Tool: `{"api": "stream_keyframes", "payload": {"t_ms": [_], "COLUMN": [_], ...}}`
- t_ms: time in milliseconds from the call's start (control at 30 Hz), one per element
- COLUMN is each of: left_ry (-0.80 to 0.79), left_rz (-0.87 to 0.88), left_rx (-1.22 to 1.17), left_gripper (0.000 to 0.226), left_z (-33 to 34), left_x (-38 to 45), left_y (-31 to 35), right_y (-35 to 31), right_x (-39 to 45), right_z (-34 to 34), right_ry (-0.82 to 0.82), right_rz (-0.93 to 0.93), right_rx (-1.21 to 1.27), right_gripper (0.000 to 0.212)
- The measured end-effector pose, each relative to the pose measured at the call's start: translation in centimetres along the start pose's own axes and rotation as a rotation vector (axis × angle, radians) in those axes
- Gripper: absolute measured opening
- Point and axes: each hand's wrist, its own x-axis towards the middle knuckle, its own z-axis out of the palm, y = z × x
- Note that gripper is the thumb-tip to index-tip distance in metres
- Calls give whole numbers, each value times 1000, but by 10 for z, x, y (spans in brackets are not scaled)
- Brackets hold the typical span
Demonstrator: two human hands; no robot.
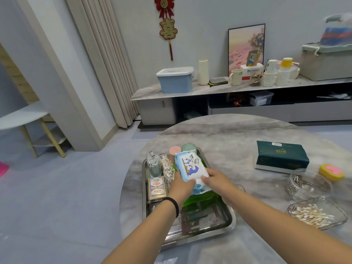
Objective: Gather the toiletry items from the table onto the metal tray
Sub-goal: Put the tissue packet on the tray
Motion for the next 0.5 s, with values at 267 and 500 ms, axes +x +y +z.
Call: {"api": "stream_keyframes", "payload": {"t_ms": [267, 500], "left_ry": [68, 34], "left_rz": [-37, -140], "left_rx": [71, -73], "left_gripper": [45, 50], "left_z": [-2, -7], "left_x": [-4, 2], "left_y": [2, 1], "right_y": [0, 2], "right_x": [-5, 7], "right_z": [7, 6], "right_ry": [60, 84], "right_rz": [-42, 37], "right_rx": [-179, -279], "right_gripper": [39, 41]}}
